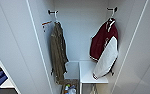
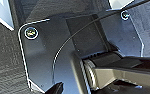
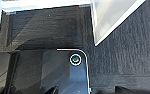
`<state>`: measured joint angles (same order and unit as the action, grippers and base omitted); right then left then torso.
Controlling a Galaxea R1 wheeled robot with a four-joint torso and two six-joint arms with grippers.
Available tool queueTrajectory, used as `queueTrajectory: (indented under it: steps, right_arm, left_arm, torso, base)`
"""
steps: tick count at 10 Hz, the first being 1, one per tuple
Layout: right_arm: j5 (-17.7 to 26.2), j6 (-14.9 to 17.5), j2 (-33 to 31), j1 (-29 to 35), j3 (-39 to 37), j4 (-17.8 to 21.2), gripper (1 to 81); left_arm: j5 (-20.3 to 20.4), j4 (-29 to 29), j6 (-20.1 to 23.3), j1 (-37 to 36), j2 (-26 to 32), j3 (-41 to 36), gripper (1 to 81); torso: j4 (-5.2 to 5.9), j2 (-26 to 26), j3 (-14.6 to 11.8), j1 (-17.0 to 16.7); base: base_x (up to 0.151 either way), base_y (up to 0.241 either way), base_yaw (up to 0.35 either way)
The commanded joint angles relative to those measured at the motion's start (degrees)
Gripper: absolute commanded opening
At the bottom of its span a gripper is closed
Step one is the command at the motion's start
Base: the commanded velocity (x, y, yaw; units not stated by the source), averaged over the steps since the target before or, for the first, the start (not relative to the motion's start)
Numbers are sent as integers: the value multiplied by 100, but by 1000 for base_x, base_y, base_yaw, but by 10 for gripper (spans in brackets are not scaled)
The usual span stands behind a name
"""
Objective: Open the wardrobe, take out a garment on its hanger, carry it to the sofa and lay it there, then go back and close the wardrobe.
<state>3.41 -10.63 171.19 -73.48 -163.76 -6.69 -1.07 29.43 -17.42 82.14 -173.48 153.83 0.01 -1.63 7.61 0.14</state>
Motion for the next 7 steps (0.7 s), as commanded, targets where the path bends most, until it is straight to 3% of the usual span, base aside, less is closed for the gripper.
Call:
queueTrajectory:
  steps: [1,7]
  right_arm:
    - [195,-71,-13,-12,239,397,811]
    - [291,26,41,-734,811,344,811]
  left_arm:
    - [-236,-104,2,-106,6,-29,811]
    - [-235,-130,-7,35,-46,-29,811]
  torso:
    - [0,0,0,0]
    - [0,-2,-2,-4]
  base:
    - [0,0,0]
    - [0,0,0]
